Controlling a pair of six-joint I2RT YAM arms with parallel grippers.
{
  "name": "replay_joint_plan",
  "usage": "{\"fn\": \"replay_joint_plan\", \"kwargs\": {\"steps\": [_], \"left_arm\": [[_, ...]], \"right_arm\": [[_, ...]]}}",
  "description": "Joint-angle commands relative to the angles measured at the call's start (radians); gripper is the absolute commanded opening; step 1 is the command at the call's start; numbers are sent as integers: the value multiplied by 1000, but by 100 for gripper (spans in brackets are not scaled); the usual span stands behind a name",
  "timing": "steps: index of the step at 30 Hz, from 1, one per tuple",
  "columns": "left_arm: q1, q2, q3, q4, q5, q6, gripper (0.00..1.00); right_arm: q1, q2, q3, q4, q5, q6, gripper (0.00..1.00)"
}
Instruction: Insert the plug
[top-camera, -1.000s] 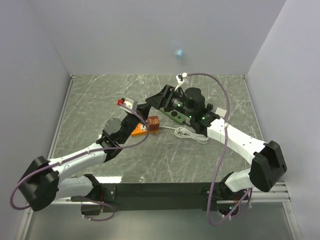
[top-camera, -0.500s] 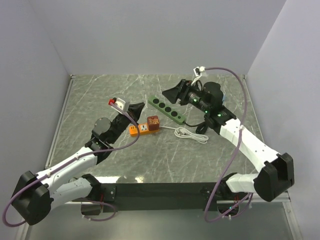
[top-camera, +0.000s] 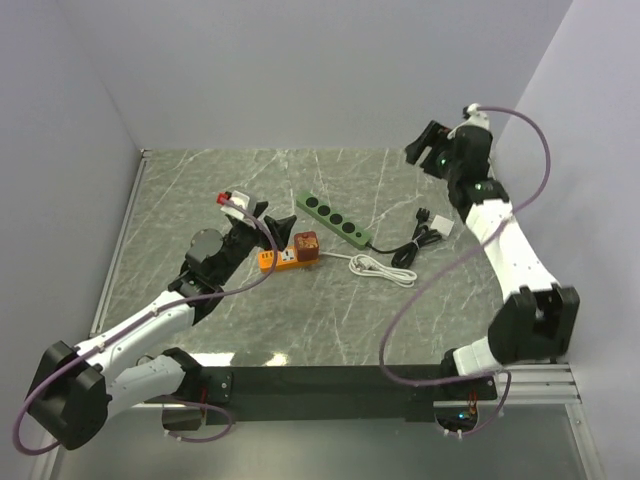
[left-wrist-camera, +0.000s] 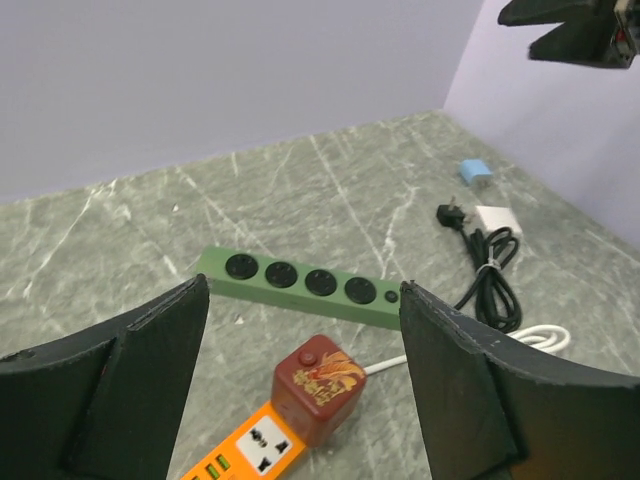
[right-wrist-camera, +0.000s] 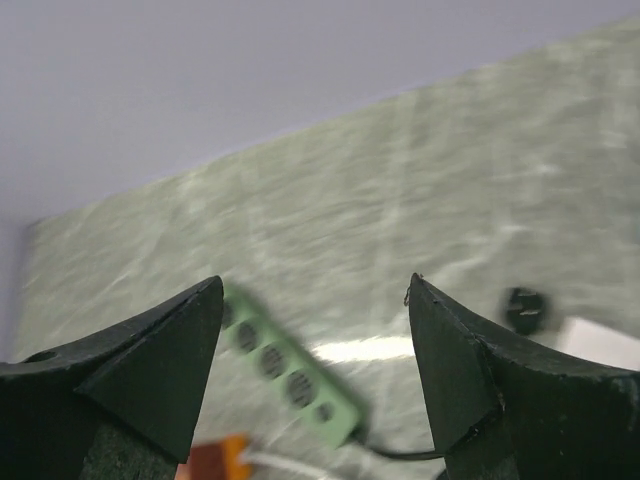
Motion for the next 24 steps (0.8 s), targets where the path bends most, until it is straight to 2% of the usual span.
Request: {"fn": "replay_joint_plan", "kwargs": {"steps": [1, 7, 9, 10, 17, 24], "left_arm": [[28, 12, 36, -15, 15, -26, 83], [71, 26, 36, -42, 37, -51, 83], [85, 38, 38, -52, 43, -58, 83], [88, 44, 41, -55, 43, -61, 83], [108, 93, 67, -90, 48, -74, 83], [113, 100, 73, -105, 66, -81, 83]], "right_arm": [[-78, 170, 147, -139, 108, -40, 81], [-250, 478, 392, -302, 24, -18, 80], [-278, 538, 457, -347, 62, -26, 78], [-279, 589, 481, -364, 129, -30, 78], [-283, 733, 636, -486, 298, -43, 77], [-284, 862, 745, -531, 363, -55, 76]]}}
